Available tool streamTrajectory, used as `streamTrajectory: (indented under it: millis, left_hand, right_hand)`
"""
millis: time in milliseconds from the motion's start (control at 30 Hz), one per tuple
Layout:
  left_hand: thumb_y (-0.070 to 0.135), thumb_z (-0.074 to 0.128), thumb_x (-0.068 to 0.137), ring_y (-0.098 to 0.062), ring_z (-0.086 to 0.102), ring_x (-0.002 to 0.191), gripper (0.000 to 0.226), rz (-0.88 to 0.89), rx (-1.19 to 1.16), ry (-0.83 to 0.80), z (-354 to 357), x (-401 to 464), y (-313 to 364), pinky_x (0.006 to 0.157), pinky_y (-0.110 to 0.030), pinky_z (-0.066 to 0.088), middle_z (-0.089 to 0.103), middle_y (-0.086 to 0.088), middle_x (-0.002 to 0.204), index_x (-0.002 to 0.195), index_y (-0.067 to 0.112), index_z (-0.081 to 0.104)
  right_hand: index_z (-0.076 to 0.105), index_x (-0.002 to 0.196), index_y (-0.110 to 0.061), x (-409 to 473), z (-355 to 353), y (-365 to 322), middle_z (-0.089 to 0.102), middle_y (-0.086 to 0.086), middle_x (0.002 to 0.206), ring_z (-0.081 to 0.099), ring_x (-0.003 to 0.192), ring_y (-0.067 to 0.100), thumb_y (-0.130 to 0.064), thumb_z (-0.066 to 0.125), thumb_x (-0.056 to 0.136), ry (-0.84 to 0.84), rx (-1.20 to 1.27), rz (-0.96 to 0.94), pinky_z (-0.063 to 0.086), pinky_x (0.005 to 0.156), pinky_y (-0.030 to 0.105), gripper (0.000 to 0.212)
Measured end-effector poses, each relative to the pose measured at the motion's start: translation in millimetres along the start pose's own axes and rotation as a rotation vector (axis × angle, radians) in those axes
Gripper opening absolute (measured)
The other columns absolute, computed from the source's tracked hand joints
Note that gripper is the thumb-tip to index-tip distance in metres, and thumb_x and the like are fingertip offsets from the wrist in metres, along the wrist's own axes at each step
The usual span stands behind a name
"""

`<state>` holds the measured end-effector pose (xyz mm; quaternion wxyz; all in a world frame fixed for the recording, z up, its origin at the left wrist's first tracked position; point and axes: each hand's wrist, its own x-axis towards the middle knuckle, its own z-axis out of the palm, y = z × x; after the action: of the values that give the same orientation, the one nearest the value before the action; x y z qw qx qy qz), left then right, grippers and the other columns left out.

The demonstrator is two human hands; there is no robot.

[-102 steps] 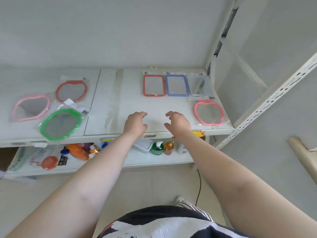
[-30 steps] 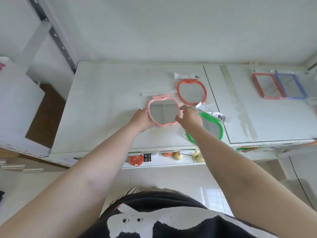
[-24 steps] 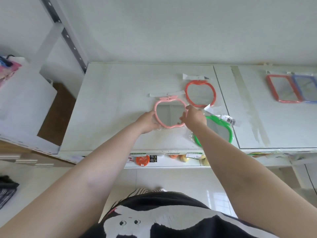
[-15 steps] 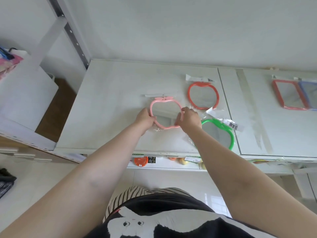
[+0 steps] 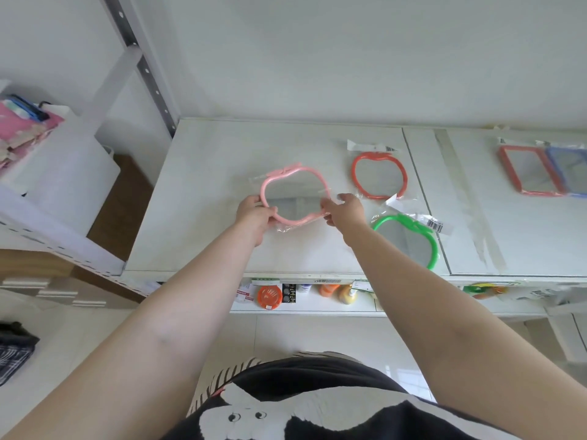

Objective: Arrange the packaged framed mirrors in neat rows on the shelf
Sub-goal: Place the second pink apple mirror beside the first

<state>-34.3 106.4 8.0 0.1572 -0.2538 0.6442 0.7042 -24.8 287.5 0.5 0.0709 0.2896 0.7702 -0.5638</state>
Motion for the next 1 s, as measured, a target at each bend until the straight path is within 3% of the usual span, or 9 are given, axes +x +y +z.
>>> streamTrajectory:
  millis: [100, 233, 300, 467, 600, 800, 933, 1000]
  left_hand:
    - [-0.009, 0.056, 0.087, -0.022, 0.062, 0.075, 0.044, 0.021, -0.022, -0.061, -8, -11, 3, 0.076, -0.034, 0.053, 0.055, -0.005, 0.091, 0.126, 0.008, 0.047]
    - [-0.006, 0.061, 0.084, -0.022, 0.062, 0.084, 0.039, 0.074, -0.036, -0.147, -27, -28, -3, 0.081, -0.033, 0.056, 0.058, -0.008, 0.099, 0.118, 0.008, 0.051]
    - [-0.002, 0.061, 0.085, -0.018, 0.061, 0.08, 0.031, 0.067, -0.076, -0.208, -41, -37, -5, 0.078, -0.03, 0.056, 0.06, -0.008, 0.096, 0.113, 0.01, 0.054]
    - [-0.002, 0.054, 0.09, -0.018, 0.057, 0.08, 0.044, 0.077, -0.037, -0.412, -80, -63, -15, 0.081, -0.034, 0.054, 0.056, -0.004, 0.095, 0.128, 0.02, 0.05]
    - [-0.008, 0.053, 0.089, -0.018, 0.059, 0.077, 0.039, 0.081, 0.144, -0.643, -97, -89, -29, 0.074, -0.032, 0.057, 0.054, -0.004, 0.089, 0.118, 0.017, 0.05]
    - [-0.009, 0.054, 0.088, -0.018, 0.06, 0.073, 0.03, 0.079, 0.218, -0.706, -73, -124, -52, 0.056, -0.028, 0.058, 0.059, -0.003, 0.098, 0.108, 0.015, 0.053]
    - [-0.007, 0.056, 0.087, -0.026, 0.062, 0.079, 0.035, 0.103, 0.312, -0.695, -49, -138, -69, 0.081, -0.048, 0.053, 0.062, 0.0, 0.099, 0.087, 0.028, 0.054]
    - [-0.006, 0.057, 0.085, -0.028, 0.063, 0.081, 0.037, 0.127, 0.361, -0.702, -36, -146, -77, 0.08, -0.05, 0.054, 0.062, 0.0, 0.096, 0.086, 0.031, 0.056]
  right_hand:
    - [0.053, 0.125, -0.002, -20, 4, 2, 0.064, 0.008, 0.077, 0.061, 0.052, 0.016, -0.01, 0.064, 0.087, 0.022, 0.268, 0.04, 0.06, 0.076, 0.037, 0.041]
    - [0.051, 0.13, -0.004, -62, 1, 7, 0.061, 0.007, 0.074, 0.06, 0.053, 0.016, -0.001, 0.064, 0.086, 0.081, 0.391, 0.031, 0.058, 0.051, 0.022, 0.045]
    - [0.055, 0.125, 0.0, -89, -2, 13, 0.059, 0.008, 0.073, 0.06, 0.052, 0.014, 0.0, 0.064, 0.085, 0.103, 0.397, 0.034, 0.055, 0.046, 0.02, 0.041]
    - [0.063, 0.114, -0.001, -158, 1, 38, 0.061, 0.009, 0.069, 0.061, 0.046, 0.013, -0.001, 0.065, 0.083, 0.125, 0.368, 0.057, 0.053, 0.046, 0.018, 0.031]
    - [0.063, 0.113, 0.0, -203, 1, 68, 0.062, 0.011, 0.076, 0.06, 0.058, 0.019, -0.002, 0.065, 0.084, 0.187, 0.357, 0.096, 0.057, 0.049, 0.022, 0.029]
    - [0.061, 0.109, -0.005, -255, -22, 98, 0.062, 0.009, 0.079, 0.062, 0.059, 0.017, 0.0, 0.065, 0.083, 0.346, 0.468, 0.142, 0.056, 0.048, 0.02, 0.027]
    - [0.059, 0.119, 0.002, -277, -46, 117, 0.064, 0.016, 0.095, 0.063, 0.065, 0.019, 0.003, 0.059, 0.083, 0.37, 0.495, 0.15, 0.059, 0.056, 0.023, 0.036]
    - [0.058, 0.121, 0.002, -287, -58, 127, 0.062, 0.016, 0.093, 0.063, 0.067, 0.02, 0.007, 0.057, 0.081, 0.382, 0.503, 0.153, 0.06, 0.062, 0.024, 0.04]
